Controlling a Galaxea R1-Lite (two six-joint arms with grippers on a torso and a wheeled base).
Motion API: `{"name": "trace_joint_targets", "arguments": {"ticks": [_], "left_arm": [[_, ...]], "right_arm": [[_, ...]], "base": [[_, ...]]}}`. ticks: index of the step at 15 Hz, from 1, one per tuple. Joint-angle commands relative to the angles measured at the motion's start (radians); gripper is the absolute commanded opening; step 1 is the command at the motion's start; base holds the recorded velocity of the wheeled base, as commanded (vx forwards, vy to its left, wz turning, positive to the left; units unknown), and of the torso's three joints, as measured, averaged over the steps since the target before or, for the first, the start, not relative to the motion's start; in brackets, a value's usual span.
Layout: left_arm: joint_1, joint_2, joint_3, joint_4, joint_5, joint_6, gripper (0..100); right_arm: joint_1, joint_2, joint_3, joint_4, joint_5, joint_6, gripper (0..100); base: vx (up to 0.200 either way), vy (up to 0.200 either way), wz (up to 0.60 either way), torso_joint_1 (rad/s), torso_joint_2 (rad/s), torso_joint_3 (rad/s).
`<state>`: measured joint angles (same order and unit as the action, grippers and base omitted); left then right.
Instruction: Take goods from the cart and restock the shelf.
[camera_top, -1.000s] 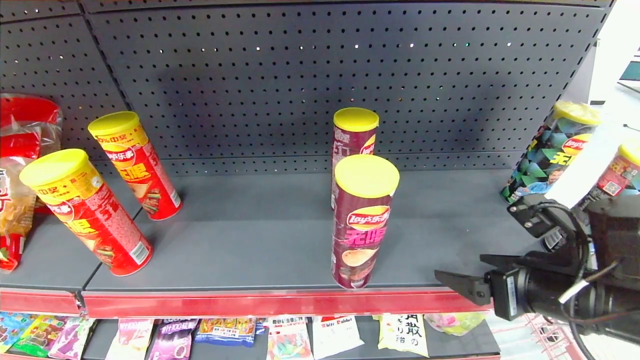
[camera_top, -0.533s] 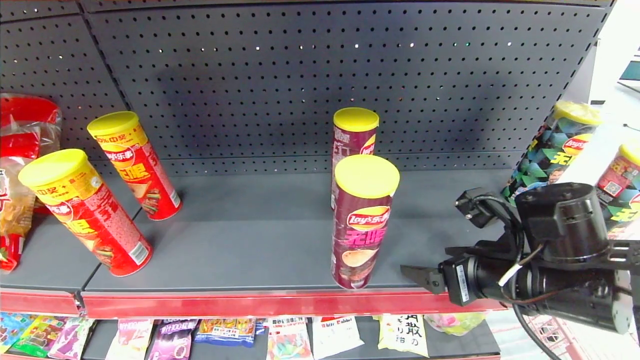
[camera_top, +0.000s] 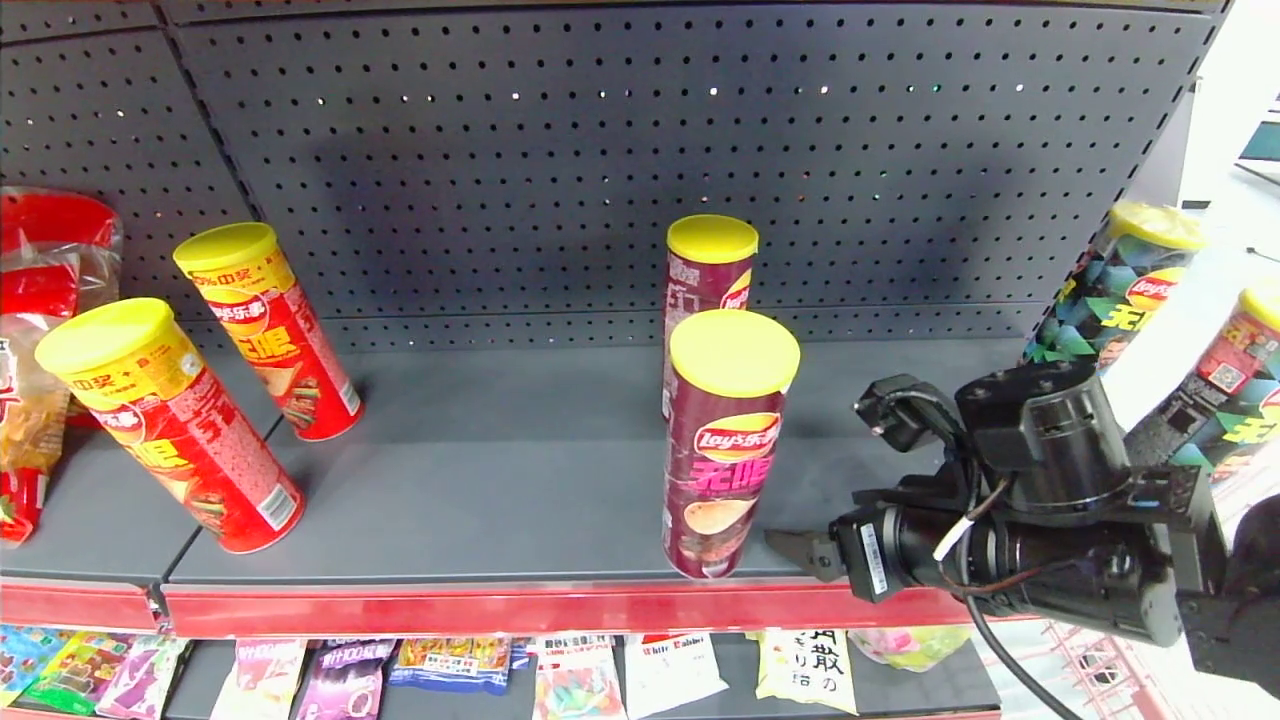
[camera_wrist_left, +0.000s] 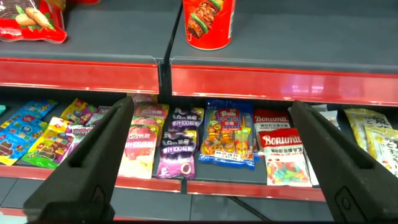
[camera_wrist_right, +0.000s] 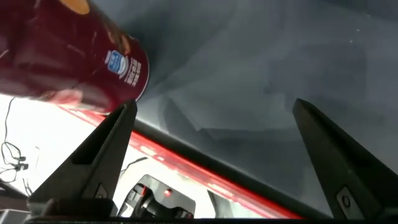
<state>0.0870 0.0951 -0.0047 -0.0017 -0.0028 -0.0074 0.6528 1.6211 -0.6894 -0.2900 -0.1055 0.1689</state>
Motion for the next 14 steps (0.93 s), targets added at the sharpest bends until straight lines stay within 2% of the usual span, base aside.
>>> {"name": "trace_joint_targets", "arguments": {"ticks": [1, 14], "left_arm": [[0.000, 0.000, 0.000, -0.001, 0.000, 0.000, 100], [0.000, 0.002, 0.000, 0.000, 0.000, 0.000, 100]], "right_arm": [[0.002, 0.026, -0.012, 0.000, -0.006, -0.008, 100], [0.031, 0.079, -0.065, 0.000, -0.008, -0.012, 100]], "base": [[0.000, 0.000, 0.00, 0.000, 0.00, 0.000], [0.000, 0.000, 0.00, 0.000, 0.00, 0.000]]}}
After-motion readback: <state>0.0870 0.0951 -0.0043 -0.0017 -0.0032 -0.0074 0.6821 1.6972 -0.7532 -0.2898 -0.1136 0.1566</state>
